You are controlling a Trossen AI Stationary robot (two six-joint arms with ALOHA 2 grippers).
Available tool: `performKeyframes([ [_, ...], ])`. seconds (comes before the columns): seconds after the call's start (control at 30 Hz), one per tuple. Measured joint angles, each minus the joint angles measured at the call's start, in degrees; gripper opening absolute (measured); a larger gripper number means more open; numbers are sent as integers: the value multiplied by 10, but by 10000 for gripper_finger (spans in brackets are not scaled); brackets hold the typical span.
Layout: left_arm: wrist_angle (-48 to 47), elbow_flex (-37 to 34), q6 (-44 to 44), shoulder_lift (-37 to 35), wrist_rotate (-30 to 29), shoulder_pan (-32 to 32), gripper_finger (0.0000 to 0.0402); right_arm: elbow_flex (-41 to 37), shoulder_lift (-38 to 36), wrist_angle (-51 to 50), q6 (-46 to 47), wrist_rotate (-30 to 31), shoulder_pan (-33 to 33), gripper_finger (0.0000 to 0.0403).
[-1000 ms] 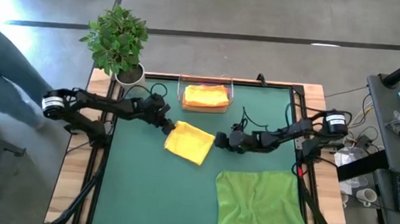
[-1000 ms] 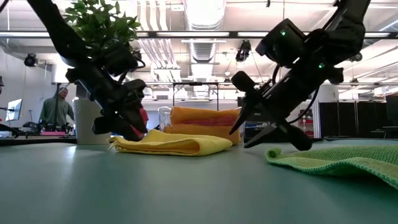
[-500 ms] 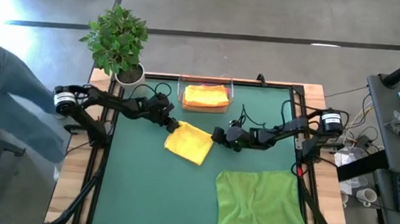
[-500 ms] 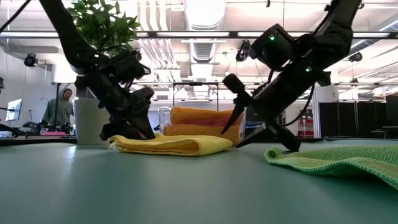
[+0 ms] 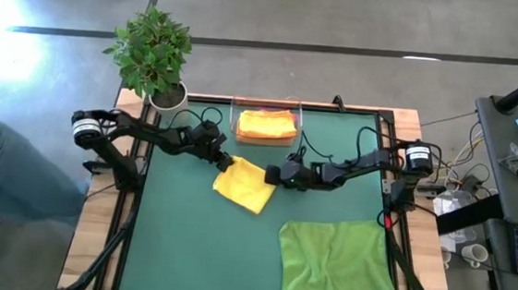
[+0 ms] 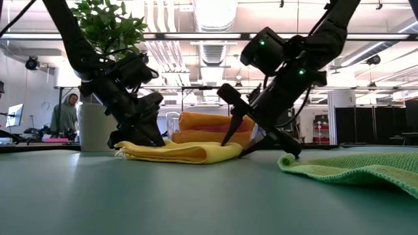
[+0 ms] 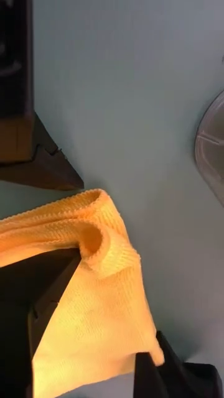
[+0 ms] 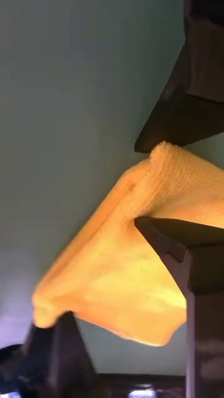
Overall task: Fold microfiber towels
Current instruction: Put the yellow microfiber cloth into the bin
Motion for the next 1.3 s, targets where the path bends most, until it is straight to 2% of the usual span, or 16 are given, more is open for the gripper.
performKeyframes([
  [0.17, -1, -1, 5, 0, -5, 0, 103, 13, 6, -4, -26, -24, -1, 142],
  [0.5, 20, -2, 4, 2, -1, 0, 5, 74, 40, -4, -85, -44, 0, 44],
  [0.63, 28, -2, 3, 2, -1, -1, 5, 99, 41, -18, -113, -43, 0, 14],
  [0.97, 28, -6, 3, 2, 13, -2, 3, 140, 41, -118, -153, -38, 0, 10],
  [1.2, 28, -9, 4, 1, 16, -2, 7, 144, 40, -131, -156, -38, 0, 9],
  [1.3, 26, -8, 3, 1, 16, -2, 25, 143, 40, -131, -156, -38, 0, 9],
])
